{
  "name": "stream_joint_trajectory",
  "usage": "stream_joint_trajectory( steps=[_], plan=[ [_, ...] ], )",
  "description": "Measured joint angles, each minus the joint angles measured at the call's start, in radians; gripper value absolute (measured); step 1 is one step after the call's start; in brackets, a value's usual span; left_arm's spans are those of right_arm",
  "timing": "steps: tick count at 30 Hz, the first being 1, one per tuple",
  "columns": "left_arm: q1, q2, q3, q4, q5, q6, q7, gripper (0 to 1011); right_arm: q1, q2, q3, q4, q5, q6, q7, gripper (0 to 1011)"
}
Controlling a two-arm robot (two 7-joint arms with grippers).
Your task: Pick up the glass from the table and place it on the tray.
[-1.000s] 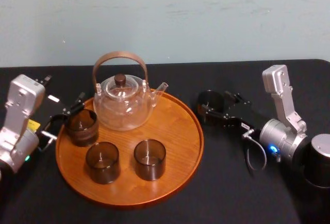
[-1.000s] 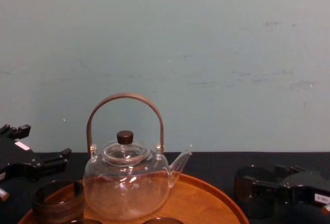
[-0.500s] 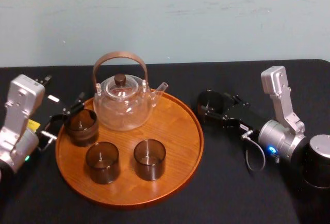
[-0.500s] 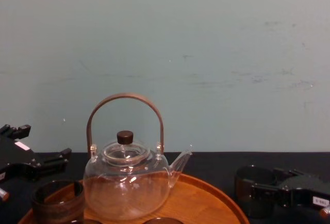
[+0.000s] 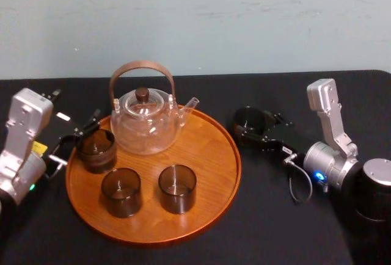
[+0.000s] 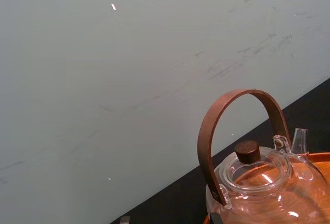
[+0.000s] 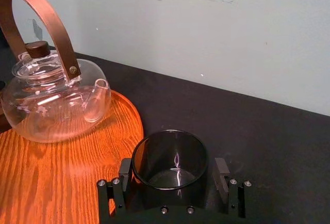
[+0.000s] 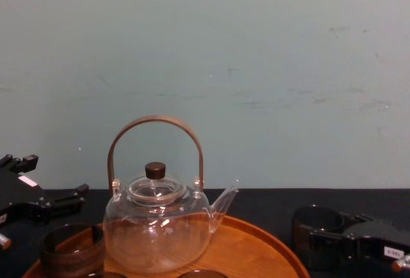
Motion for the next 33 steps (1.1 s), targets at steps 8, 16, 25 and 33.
stream_joint_trajectory(
  steps=[8, 16, 25, 33],
  plan=[
    [0.000, 0.000, 0.000, 0.000, 0.000, 0.000, 0.000, 1001, 0.016, -0.008, -0.002, 0.032, -0.001, -0.011, 0.009, 1002],
    [0.000, 0.000, 0.000, 0.000, 0.000, 0.000, 0.000, 1001, 0.039, -0.018, -0.006, 0.071, -0.006, -0.022, 0.018, 1002],
    [0.000, 0.000, 0.000, 0.000, 0.000, 0.000, 0.000, 1001, 0.070, -0.033, -0.010, 0.123, -0.018, -0.034, 0.028, 1002],
    [0.000, 0.000, 0.000, 0.000, 0.000, 0.000, 0.000, 1001, 0.076, -0.035, -0.012, 0.132, -0.022, -0.035, 0.032, 1002]
  ],
)
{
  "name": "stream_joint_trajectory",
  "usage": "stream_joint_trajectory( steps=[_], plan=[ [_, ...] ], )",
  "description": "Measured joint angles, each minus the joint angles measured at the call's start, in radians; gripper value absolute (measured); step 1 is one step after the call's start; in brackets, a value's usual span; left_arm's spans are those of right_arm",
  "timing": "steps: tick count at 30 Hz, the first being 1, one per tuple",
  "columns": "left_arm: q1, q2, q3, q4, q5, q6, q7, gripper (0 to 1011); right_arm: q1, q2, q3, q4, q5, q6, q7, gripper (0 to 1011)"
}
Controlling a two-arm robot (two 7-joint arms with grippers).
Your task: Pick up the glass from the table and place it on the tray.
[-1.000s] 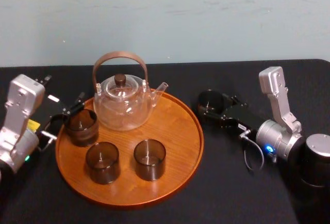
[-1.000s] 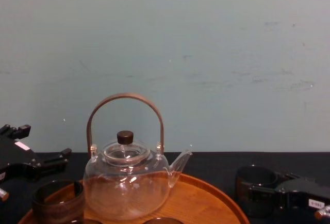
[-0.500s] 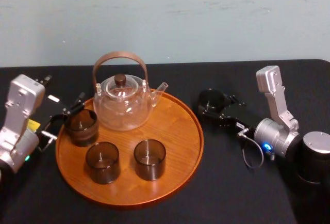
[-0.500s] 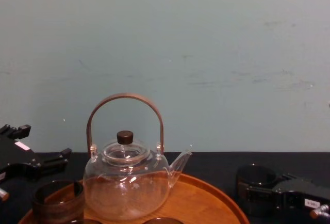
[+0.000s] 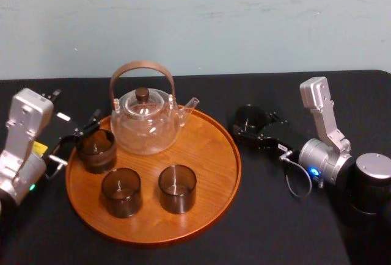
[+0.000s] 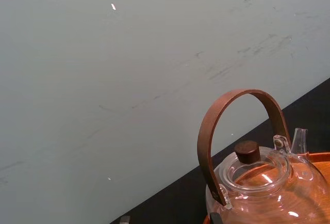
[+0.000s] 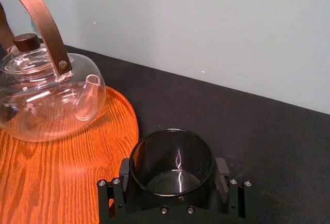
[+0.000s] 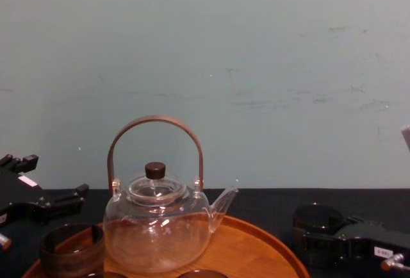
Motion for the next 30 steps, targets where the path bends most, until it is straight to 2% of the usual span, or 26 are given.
stream_joint_trajectory(
  steps=[7, 13, 23, 30],
  plan=[
    [0.000, 0.000, 0.000, 0.000, 0.000, 0.000, 0.000, 1001, -0.001, 0.000, 0.001, -0.002, 0.001, 0.000, -0.001, 1003],
    [0.000, 0.000, 0.000, 0.000, 0.000, 0.000, 0.000, 1001, -0.002, 0.001, 0.002, -0.003, 0.001, 0.000, -0.002, 916],
    [0.000, 0.000, 0.000, 0.000, 0.000, 0.000, 0.000, 1001, -0.004, 0.001, 0.003, -0.005, 0.002, 0.000, -0.003, 915],
    [0.000, 0.000, 0.000, 0.000, 0.000, 0.000, 0.000, 1001, -0.031, 0.010, 0.016, -0.055, 0.005, -0.015, -0.011, 915]
  ],
)
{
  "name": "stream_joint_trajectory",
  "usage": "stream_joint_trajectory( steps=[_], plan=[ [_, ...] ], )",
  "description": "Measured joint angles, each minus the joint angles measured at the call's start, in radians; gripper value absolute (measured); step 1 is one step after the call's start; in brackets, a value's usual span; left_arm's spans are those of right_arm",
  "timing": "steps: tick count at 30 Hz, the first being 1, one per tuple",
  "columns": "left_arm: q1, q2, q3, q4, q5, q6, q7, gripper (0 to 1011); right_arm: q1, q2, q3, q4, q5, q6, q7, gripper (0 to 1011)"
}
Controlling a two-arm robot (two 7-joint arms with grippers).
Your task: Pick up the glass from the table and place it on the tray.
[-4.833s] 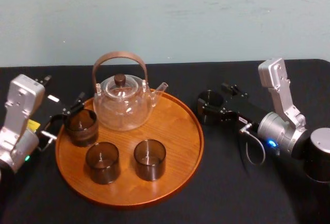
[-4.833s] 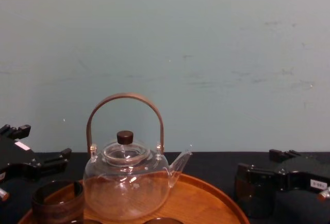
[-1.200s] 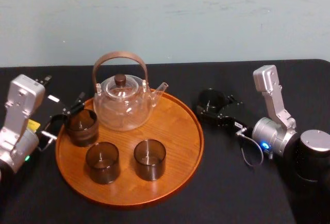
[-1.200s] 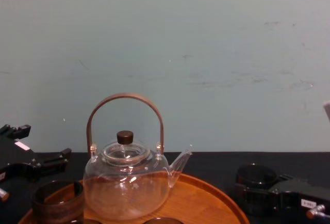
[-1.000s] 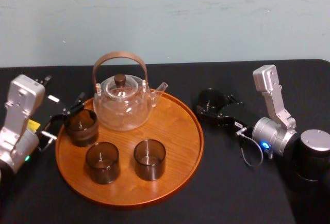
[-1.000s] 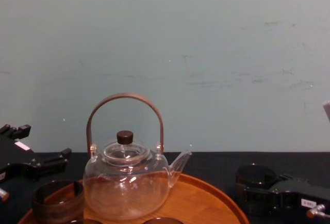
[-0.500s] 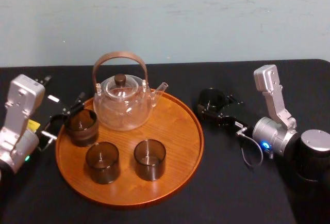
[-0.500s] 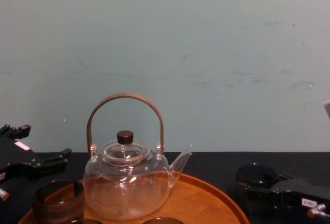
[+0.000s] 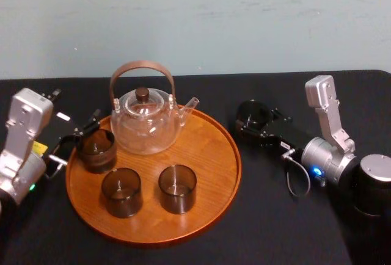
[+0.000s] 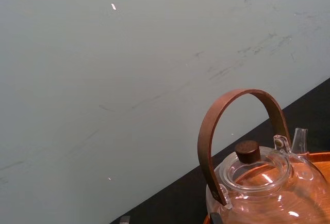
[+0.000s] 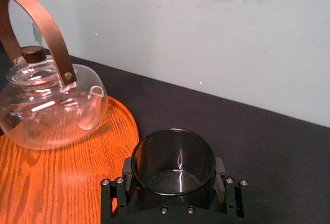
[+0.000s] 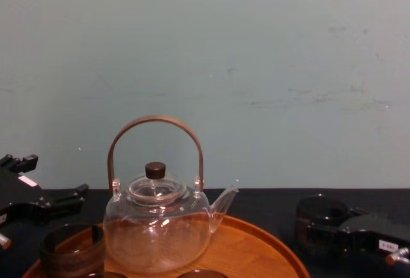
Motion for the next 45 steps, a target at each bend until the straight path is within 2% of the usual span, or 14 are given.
stream_joint_trajectory(
  steps=[8, 17, 24, 34, 45],
  plan=[
    [0.000, 0.000, 0.000, 0.000, 0.000, 0.000, 0.000, 1001, -0.044, 0.018, 0.002, -0.100, -0.001, 0.000, -0.007, 914],
    [0.000, 0.000, 0.000, 0.000, 0.000, 0.000, 0.000, 1001, -0.060, 0.021, -0.028, -0.144, 0.002, 0.003, 0.018, 914],
    [0.000, 0.000, 0.000, 0.000, 0.000, 0.000, 0.000, 1001, -0.053, 0.014, -0.052, -0.141, 0.001, 0.002, 0.035, 915],
    [0.000, 0.000, 0.000, 0.000, 0.000, 0.000, 0.000, 1001, -0.024, -0.003, -0.095, -0.098, -0.003, -0.029, 0.077, 915],
    [0.000, 0.000, 0.000, 0.000, 0.000, 0.000, 0.000, 1001, 0.001, -0.017, -0.116, -0.064, -0.009, -0.046, 0.089, 914]
  ],
)
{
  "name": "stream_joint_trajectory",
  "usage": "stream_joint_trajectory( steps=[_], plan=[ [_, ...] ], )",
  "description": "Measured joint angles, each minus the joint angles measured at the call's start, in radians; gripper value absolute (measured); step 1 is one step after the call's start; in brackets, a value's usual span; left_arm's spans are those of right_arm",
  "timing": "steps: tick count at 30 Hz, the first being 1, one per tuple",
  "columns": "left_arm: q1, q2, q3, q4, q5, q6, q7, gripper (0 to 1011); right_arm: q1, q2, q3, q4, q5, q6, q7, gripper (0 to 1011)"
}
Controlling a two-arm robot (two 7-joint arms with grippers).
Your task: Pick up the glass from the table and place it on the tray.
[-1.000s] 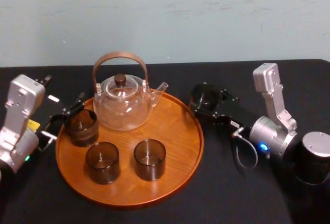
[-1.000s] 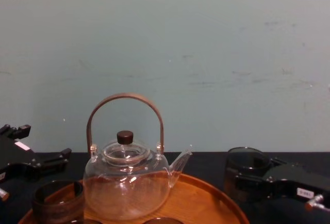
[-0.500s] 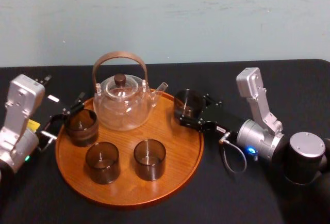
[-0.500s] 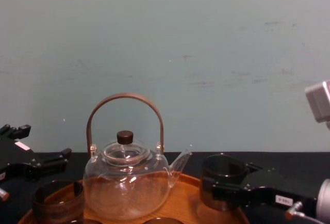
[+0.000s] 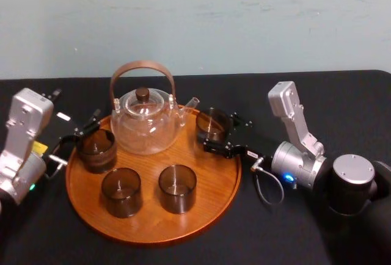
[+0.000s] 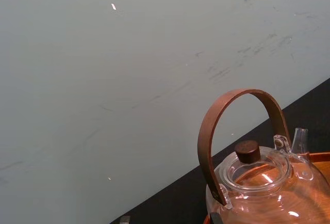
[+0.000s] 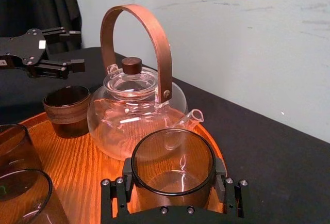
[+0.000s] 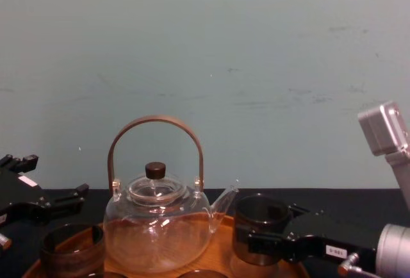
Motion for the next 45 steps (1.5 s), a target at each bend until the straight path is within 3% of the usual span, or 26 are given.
stream_joint_trajectory(
  steps=[28, 33, 45],
  plan=[
    [0.000, 0.000, 0.000, 0.000, 0.000, 0.000, 0.000, 1001, 0.025, -0.021, -0.018, 0.054, -0.007, 0.001, 0.006, 915],
    [0.000, 0.000, 0.000, 0.000, 0.000, 0.000, 0.000, 1002, 0.025, -0.021, -0.018, 0.052, -0.007, 0.001, 0.006, 999],
    [0.000, 0.000, 0.000, 0.000, 0.000, 0.000, 0.000, 1001, 0.015, -0.018, -0.006, 0.040, 0.007, -0.023, 0.013, 1002]
  ],
)
